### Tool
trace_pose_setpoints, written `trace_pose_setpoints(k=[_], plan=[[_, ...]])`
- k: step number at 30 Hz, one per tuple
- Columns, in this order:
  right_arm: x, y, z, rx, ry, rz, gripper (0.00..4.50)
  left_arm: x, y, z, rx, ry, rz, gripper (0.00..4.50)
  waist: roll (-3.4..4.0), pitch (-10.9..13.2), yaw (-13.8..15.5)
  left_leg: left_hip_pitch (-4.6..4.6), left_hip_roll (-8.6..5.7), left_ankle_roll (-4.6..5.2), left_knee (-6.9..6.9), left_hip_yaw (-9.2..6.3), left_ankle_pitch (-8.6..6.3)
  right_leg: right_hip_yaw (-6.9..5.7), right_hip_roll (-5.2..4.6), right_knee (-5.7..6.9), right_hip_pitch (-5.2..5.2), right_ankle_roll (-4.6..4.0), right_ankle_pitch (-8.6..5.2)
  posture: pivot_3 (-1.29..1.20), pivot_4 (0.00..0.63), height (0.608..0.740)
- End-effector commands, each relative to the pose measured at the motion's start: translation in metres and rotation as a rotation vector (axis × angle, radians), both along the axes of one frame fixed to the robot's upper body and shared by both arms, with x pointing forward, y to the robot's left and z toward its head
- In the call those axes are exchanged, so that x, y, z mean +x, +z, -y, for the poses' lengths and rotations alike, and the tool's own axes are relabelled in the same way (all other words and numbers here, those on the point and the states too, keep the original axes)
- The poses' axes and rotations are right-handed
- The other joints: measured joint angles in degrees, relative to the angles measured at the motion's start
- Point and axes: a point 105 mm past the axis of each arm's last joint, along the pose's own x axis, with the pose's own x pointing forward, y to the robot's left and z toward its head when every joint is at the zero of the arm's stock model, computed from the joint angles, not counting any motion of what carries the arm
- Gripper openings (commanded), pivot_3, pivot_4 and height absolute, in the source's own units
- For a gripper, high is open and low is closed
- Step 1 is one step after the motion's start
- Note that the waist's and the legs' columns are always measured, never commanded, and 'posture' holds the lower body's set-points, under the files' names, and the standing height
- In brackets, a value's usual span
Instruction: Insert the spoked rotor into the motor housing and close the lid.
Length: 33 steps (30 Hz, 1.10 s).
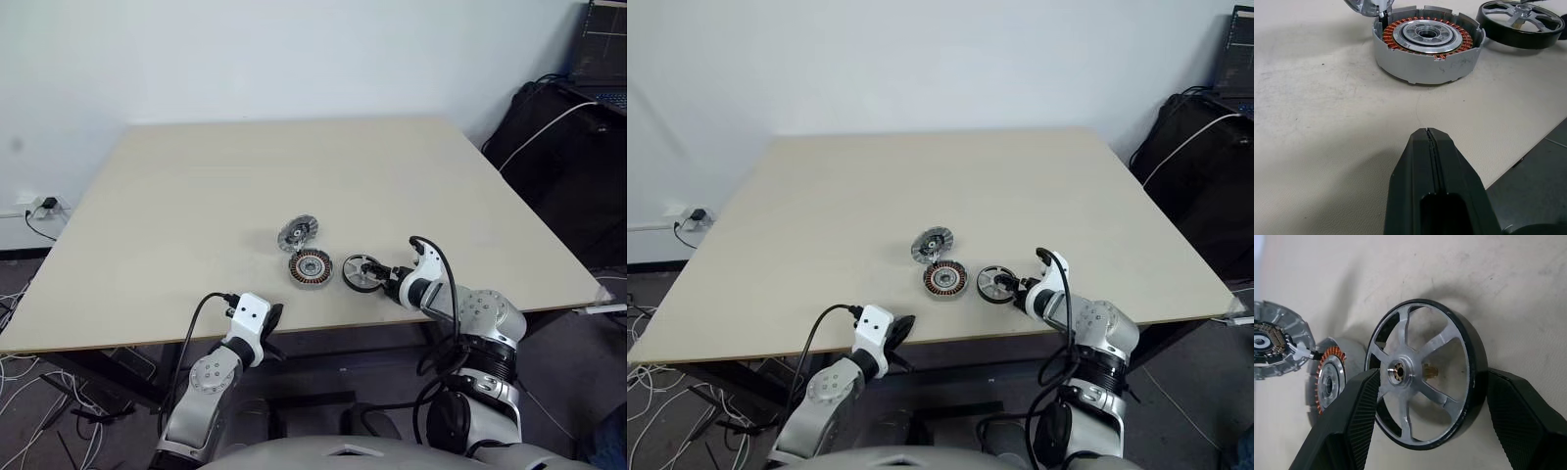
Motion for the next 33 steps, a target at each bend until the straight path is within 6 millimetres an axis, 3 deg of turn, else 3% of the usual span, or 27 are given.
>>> trace_pose_setpoints(k=[1,3,4,12,16,20,25,28,33], plan=[[0.003,0.009,0.000,0.031,-0.006,0.029,2.56,0.006,0.017,0.001,-0.013,0.000,0.063,0.00,0.03,0.0,-0.1,0.00,0.00,0.00,0.00,0.00,0.00,0.00,0.00,0.00,0.00,0.00,0.00,0.00,0.000,0.740],[0.001,0.006,0.001,0.031,-0.011,0.018,1.96,0.007,0.017,0.002,-0.013,-0.002,0.063,0.00,0.03,0.0,-0.1,0.00,0.00,0.00,0.00,0.00,0.00,0.00,0.00,0.00,0.00,0.01,0.00,0.00,0.000,0.740],[0.000,0.005,0.002,0.029,-0.012,0.011,1.87,0.007,0.017,0.002,-0.012,-0.003,0.062,0.00,0.03,0.0,-0.1,0.00,0.00,0.00,0.00,0.00,0.00,0.00,0.00,-0.01,0.00,0.01,-0.01,0.00,0.000,0.740],[-0.009,0.003,-0.001,0.037,0.000,-0.013,1.87,0.007,0.015,0.002,-0.010,-0.006,0.055,0.00,0.09,0.0,-0.1,0.00,0.00,0.00,-0.05,0.00,0.00,0.00,-0.01,-0.05,0.00,0.07,-0.05,0.00,0.000,0.740],[-0.002,0.022,-0.012,0.151,-0.039,0.067,1.87,0.006,0.014,0.001,-0.008,-0.003,0.054,0.00,0.13,0.0,-0.2,0.00,0.00,0.00,-0.08,-0.01,0.00,0.00,-0.01,-0.05,-0.02,0.10,-0.06,0.00,0.000,0.740],[0.014,0.055,-0.022,0.308,-0.096,0.193,1.87,0.006,0.013,0.000,-0.005,-0.005,0.052,0.00,0.26,0.1,-0.4,0.00,0.01,0.00,-0.14,-0.01,0.00,0.01,-0.01,-0.05,-0.06,0.18,-0.11,0.00,0.000,0.740],[0.019,0.078,-0.036,0.382,-0.065,0.259,1.87,0.005,0.013,0.000,-0.004,-0.006,0.051,0.00,0.28,0.1,-0.3,0.00,0.01,0.00,-0.22,-0.01,0.00,-0.01,-0.01,-0.08,-0.07,0.18,-0.11,0.00,0.000,0.740],[0.015,0.077,-0.048,0.372,-0.003,0.243,1.87,0.005,0.013,0.000,-0.006,-0.003,0.050,0.00,0.28,0.1,-0.3,-0.01,-0.01,0.00,-0.24,0.00,0.00,0.00,-0.02,-0.13,-0.07,-0.08,-0.01,0.00,0.000,0.740],[0.011,0.059,-0.065,0.324,0.063,0.160,1.87,0.004,0.012,0.001,-0.007,0.001,0.050,0.00,0.27,0.1,-0.5,-0.03,-0.01,0.01,-0.24,0.02,0.00,0.01,-0.01,-0.15,-0.07,-0.10,-0.02,0.00,0.000,0.740]])
